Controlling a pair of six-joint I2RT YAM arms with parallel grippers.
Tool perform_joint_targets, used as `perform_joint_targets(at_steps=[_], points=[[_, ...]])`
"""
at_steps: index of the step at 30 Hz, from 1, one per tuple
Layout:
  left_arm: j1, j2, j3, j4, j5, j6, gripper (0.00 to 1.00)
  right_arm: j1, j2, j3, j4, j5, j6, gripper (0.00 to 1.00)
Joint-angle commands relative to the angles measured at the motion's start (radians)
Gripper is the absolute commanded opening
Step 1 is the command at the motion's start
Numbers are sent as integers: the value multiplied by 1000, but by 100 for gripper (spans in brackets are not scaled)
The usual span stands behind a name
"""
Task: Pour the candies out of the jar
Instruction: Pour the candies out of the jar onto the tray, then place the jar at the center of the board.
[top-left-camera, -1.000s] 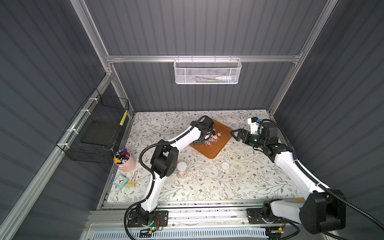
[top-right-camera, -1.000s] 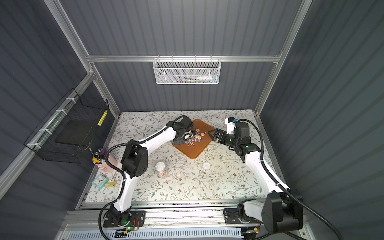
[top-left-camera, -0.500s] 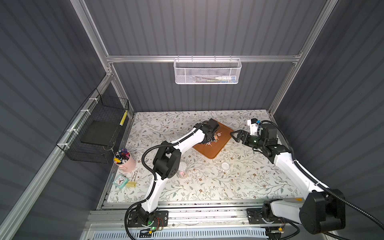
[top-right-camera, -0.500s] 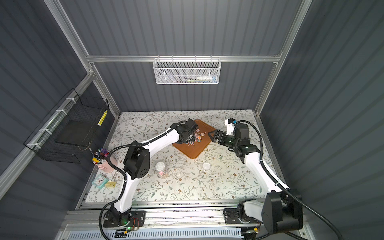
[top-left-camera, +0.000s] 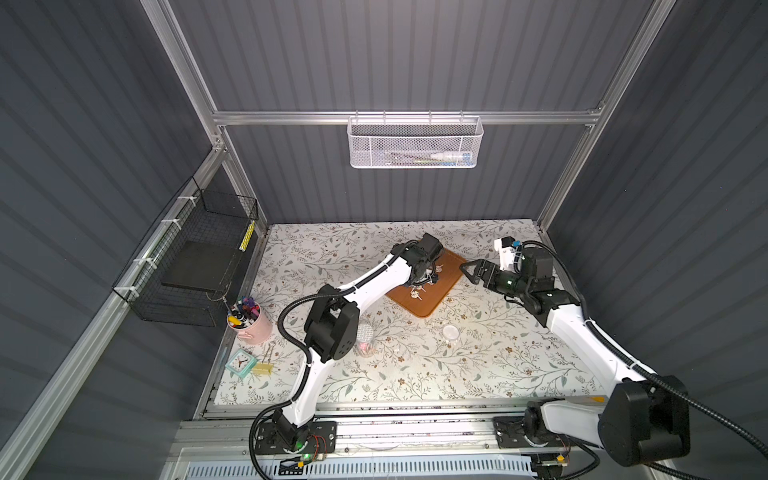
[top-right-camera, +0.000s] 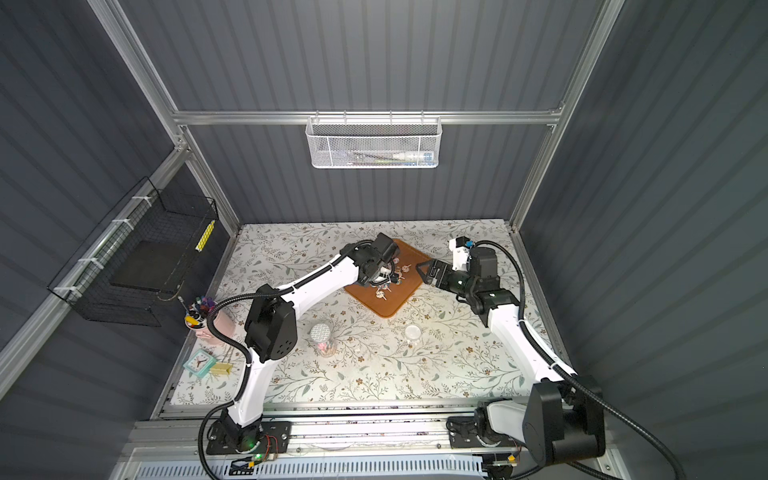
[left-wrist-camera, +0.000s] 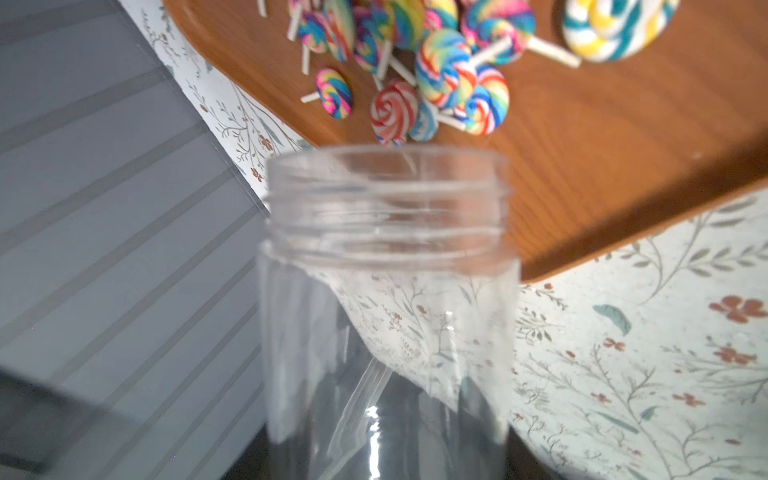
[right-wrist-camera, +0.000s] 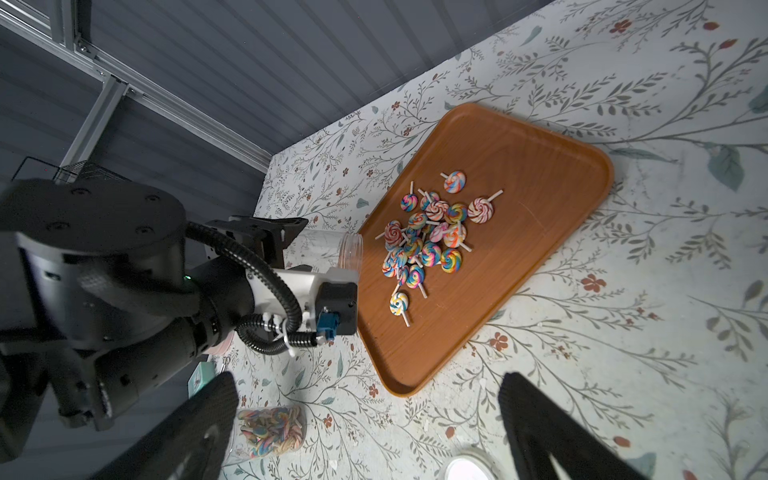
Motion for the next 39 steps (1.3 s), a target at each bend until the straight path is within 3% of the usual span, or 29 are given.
perform_joint_targets(at_steps=[1, 6, 11, 14, 19, 25, 30, 39], points=[[47, -13, 63, 16, 197, -180, 0, 1, -26, -1, -8, 4, -20, 99], [77, -48, 44, 111, 344, -440, 0, 0, -42, 21, -3, -35, -8, 99], [86, -124, -54, 293, 562, -718, 0, 26, -20, -3, 169, -136, 112, 96], [86, -203, -205, 495, 703, -877, 0, 62, 6, -11, 258, -138, 158, 95], [86, -362, -496, 851, 803, -1078, 0, 74, 58, -39, 406, -148, 258, 93], [86, -453, -687, 1038, 921, -1239, 0, 116, 97, -14, 485, -160, 261, 93], [84, -446, -707, 1072, 1016, -1307, 0, 145, 145, 16, 515, -159, 261, 93], [70, -427, -676, 1023, 1113, -1300, 0, 149, 197, 67, 481, -151, 175, 84]])
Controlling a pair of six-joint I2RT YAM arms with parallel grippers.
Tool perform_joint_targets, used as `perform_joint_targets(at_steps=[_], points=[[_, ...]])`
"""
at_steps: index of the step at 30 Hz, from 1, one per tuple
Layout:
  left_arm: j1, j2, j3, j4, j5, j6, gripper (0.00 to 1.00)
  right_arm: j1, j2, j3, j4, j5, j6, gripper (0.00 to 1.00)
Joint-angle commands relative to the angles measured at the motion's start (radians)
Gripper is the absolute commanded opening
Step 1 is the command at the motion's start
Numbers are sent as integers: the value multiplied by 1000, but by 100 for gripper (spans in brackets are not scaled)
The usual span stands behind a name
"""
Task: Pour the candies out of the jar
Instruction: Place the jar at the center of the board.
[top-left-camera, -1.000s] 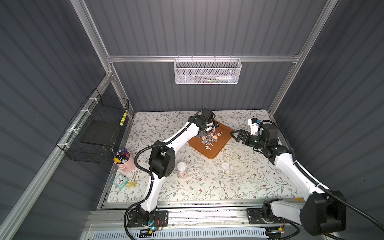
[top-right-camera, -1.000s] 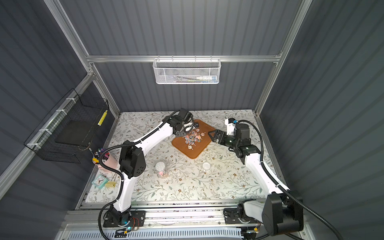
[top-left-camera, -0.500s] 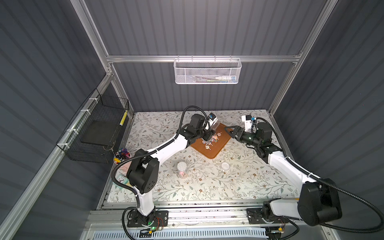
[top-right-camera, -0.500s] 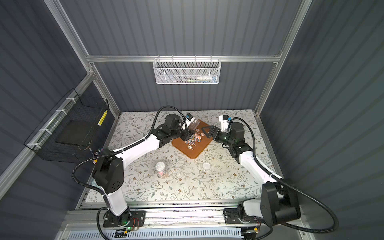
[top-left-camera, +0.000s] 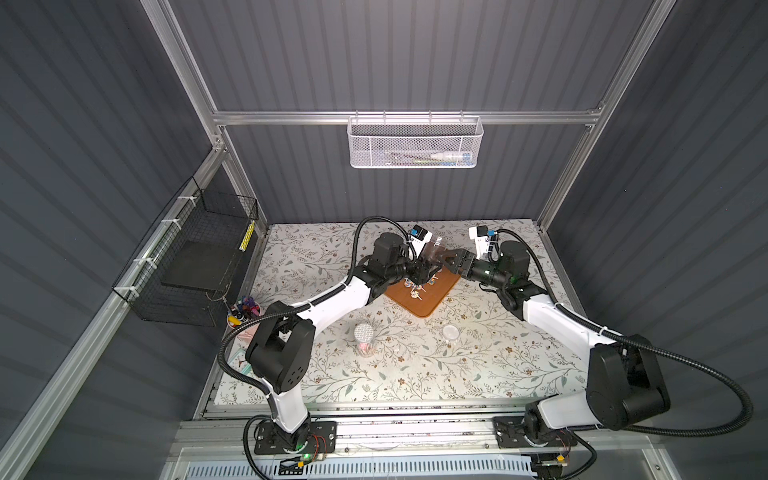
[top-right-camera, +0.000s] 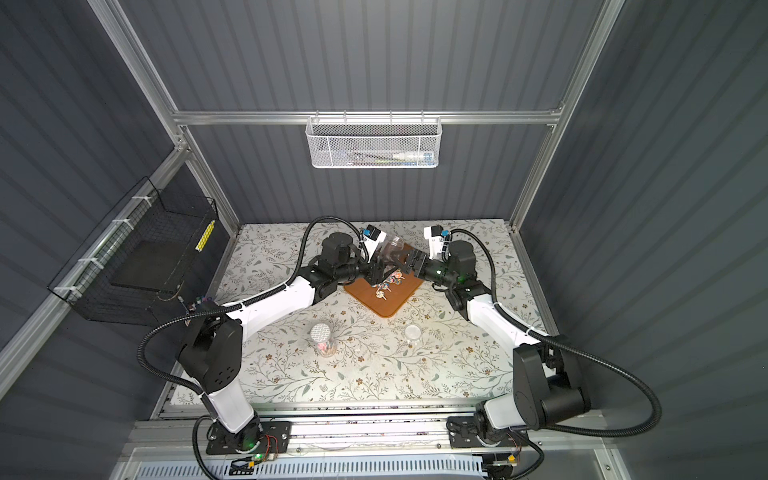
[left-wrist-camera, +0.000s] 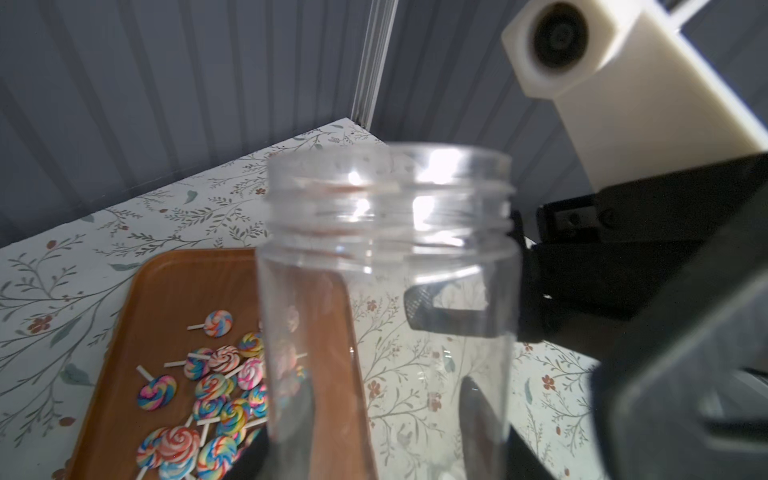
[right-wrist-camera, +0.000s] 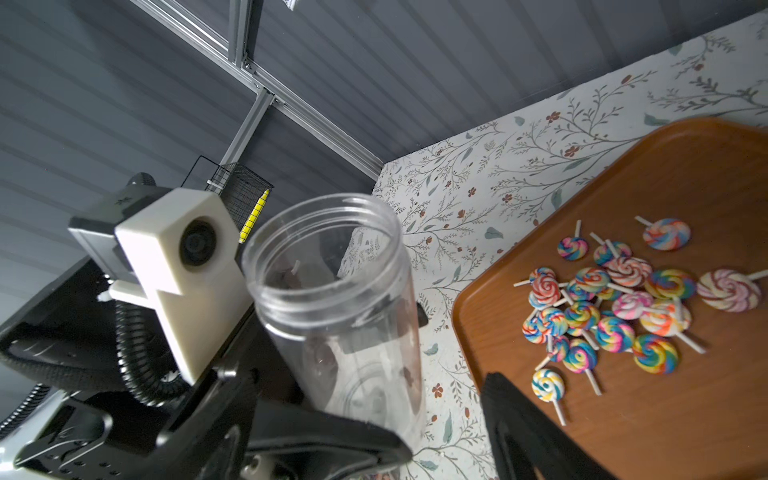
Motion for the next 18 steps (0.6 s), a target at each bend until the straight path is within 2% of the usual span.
perform_joint_targets(at_steps=[1, 6, 14, 15, 16, 17, 18], points=[[-17, 15, 33, -27, 75, -12, 0, 3, 9, 55, -4, -4, -59, 83], [-30, 27, 39, -48, 89, -12, 0, 3, 45, 68, 1, -12, -66, 79], [-35, 38, 59, -78, 70, -7, 0, 5, 73, 55, 45, -33, -30, 57], [-34, 38, 60, -78, 66, -7, 4, 5, 69, 51, 43, -31, -30, 55], [-34, 39, 61, -78, 63, -11, 23, 5, 65, 46, 41, -28, -33, 51], [-34, 40, 64, -78, 66, -10, 29, 5, 60, 43, 35, -23, -36, 48], [-34, 41, 66, -78, 70, -12, 31, 4, 53, 41, 29, -19, -42, 46]])
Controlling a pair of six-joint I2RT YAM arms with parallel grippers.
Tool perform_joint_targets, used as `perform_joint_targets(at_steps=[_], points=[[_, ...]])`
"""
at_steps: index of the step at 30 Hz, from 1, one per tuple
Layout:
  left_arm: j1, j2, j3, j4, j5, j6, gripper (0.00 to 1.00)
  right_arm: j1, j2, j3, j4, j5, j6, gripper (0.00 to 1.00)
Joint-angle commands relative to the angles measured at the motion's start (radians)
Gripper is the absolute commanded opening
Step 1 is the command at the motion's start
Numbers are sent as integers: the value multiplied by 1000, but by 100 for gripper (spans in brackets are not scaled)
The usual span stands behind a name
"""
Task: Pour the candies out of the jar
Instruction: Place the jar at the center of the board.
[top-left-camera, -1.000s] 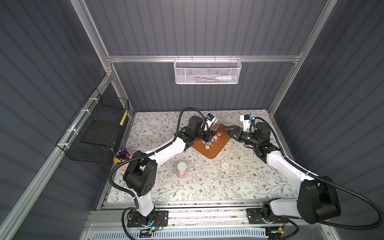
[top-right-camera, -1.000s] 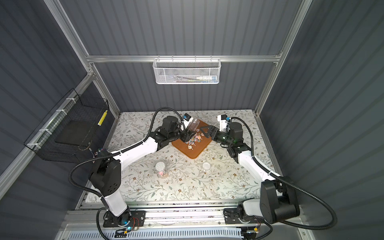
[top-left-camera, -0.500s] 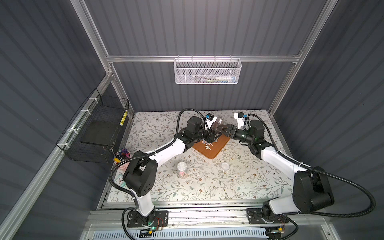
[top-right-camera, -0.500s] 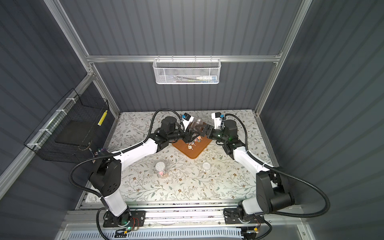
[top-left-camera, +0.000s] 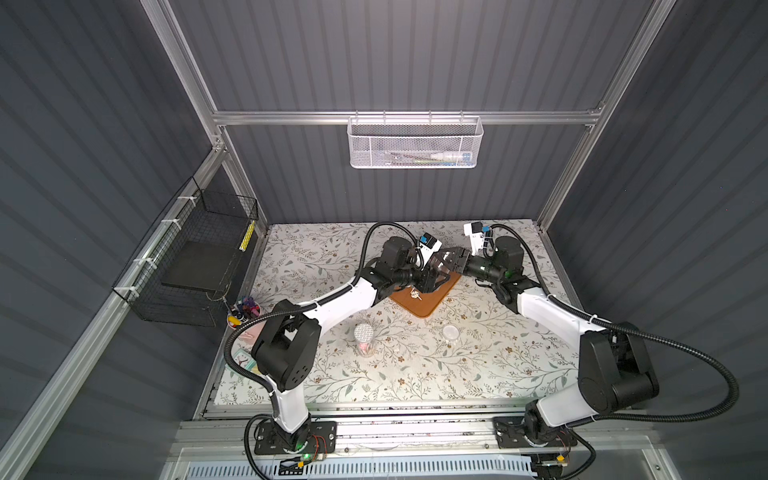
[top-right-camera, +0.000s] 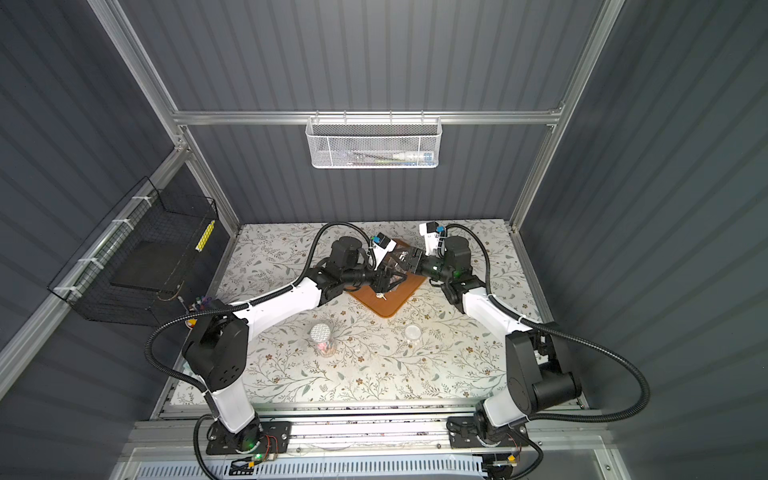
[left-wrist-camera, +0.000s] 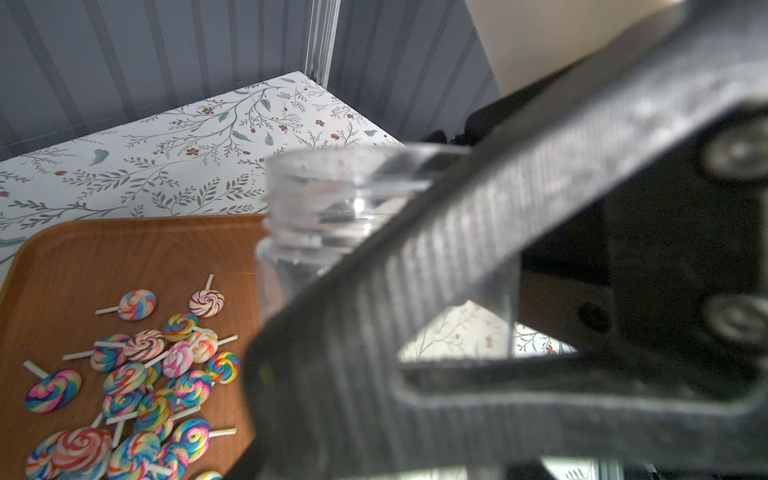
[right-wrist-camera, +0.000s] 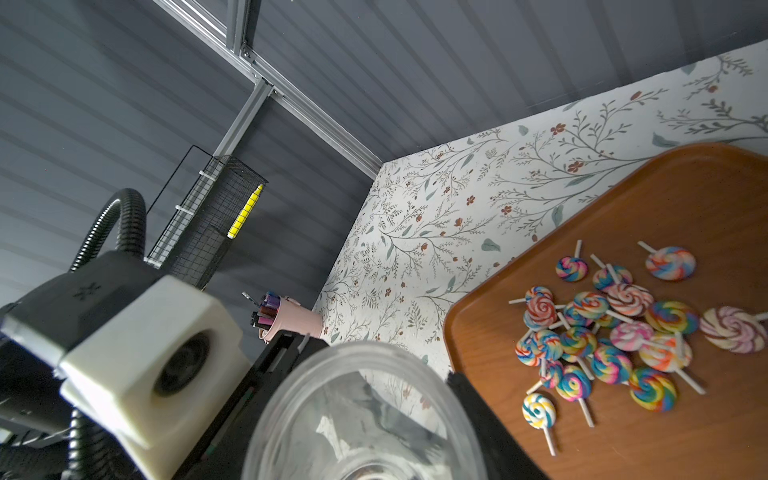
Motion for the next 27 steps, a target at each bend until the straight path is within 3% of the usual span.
perform_joint_targets(at_steps=[1, 2, 3, 4, 12, 15, 19, 24, 27], points=[[-3, 11, 36, 0, 11, -11, 41, 3, -27, -13, -2, 4, -10, 45], [-3, 12, 35, 0, 12, -12, 48, 2, -34, -13, -15, 12, -18, 44], [-3, 11, 34, 2, 16, -13, 62, 2, -41, -13, -31, 20, -32, 44], [-2, 9, 30, 5, 17, -13, 99, 0, -49, -11, -51, 31, -46, 44], [-2, -48, -19, -33, -30, 4, 100, -86, -103, -28, -250, 176, -165, 46], [5, -76, -38, -98, -104, 19, 100, -108, -126, -45, -358, 338, -262, 46], [62, -129, -100, -111, -302, -45, 100, -104, -155, -114, -420, 593, -318, 47], [90, -171, -118, -127, -491, -17, 100, 10, -201, -237, -337, 904, -393, 48], [94, -177, -109, -119, -518, 8, 100, 62, -220, -327, -199, 1027, -416, 48]])
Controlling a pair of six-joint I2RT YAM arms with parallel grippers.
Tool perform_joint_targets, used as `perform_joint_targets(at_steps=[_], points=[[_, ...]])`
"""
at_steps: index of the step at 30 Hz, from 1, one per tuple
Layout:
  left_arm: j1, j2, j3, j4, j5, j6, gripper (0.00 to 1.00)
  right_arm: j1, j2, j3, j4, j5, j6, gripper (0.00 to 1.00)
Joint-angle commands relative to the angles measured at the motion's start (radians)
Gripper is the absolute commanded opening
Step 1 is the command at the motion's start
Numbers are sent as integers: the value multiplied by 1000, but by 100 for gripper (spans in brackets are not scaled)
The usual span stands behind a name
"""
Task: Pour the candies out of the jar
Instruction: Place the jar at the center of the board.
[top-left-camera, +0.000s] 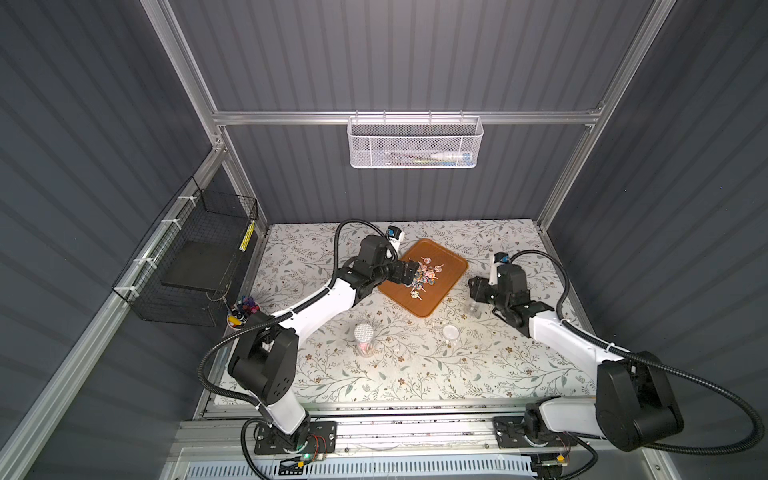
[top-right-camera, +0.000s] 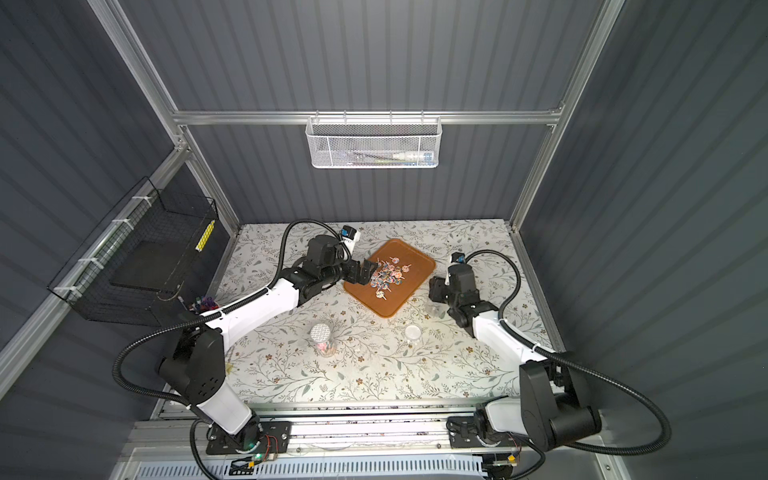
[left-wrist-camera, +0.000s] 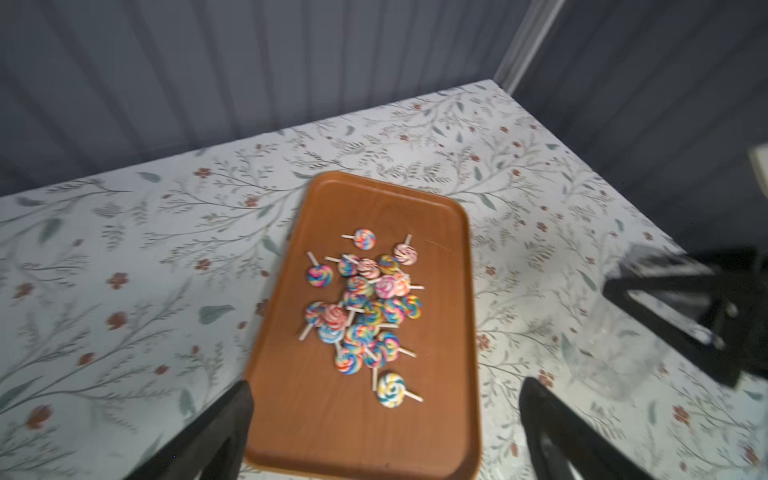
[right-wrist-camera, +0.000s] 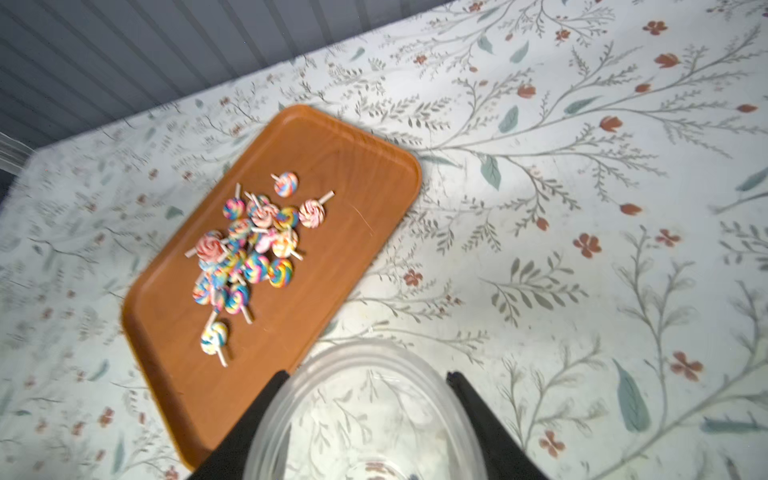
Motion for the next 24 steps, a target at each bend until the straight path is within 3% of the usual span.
perform_joint_targets(at_steps=[1, 3, 10, 15, 24], points=[[-8, -26, 3, -14, -95, 31, 100, 53, -34, -85, 185, 267, -74, 48], [-5, -23, 10, -19, -94, 38, 100, 88, -34, -141, 304, 332, -107, 48], [7, -39, -12, -25, -87, 0, 100, 183, 28, -196, 452, 501, -120, 50], [11, -56, -38, -17, -111, -10, 100, 187, 47, -248, 558, 520, -113, 51], [12, -80, -61, -15, -123, -8, 100, 186, 69, -263, 538, 516, -17, 58]])
